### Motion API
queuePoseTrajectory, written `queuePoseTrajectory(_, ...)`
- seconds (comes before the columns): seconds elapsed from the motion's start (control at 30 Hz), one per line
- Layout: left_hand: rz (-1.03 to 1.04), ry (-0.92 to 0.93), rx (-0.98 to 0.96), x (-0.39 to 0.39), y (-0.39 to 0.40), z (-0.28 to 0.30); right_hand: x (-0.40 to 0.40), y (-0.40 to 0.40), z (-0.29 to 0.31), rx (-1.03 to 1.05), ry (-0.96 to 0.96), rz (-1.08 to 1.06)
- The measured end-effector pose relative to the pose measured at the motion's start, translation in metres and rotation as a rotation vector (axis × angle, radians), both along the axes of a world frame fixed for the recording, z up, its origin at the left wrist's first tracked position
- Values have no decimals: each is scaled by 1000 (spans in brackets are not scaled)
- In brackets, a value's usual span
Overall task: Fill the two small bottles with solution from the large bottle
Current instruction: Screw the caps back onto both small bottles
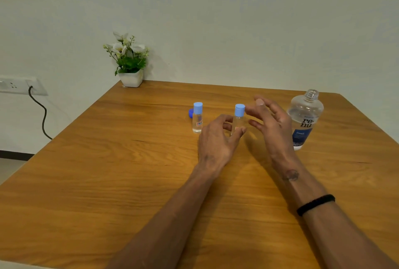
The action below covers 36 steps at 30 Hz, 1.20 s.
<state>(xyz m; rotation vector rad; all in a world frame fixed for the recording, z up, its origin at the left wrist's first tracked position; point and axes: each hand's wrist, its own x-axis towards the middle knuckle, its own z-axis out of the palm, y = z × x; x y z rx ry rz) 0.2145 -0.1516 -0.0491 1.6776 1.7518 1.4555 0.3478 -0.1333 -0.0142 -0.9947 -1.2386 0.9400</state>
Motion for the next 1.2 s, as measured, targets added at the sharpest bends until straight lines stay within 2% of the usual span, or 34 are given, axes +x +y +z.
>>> queuePoseTrajectory(0.17, 2, 14, -14, -1, -1, 3, 3, 0, 0, 41, 102, -151)
queuePoseTrajectory(0.27, -3, 17, -18, -1, -1, 3, 4, 2, 0, 21, 90, -97)
queuePoseTrajectory(0.47, -30, 48, -3, 1, -1, 2, 0, 0, -1, -13, -75, 90)
queuePoseTrajectory(0.63, -66, 71, 15, 1, 1, -1, 2, 2, -2, 37, -184, 67)
queuePoseTrajectory(1.0, -71, 70, 25, 4, 0, 0, 0, 0, -3, 20, -58, 18)
queuePoseTrajectory(1.2, -9, 46, -16, 4, -4, 6, -3, 1, -7, 81, -146, -23)
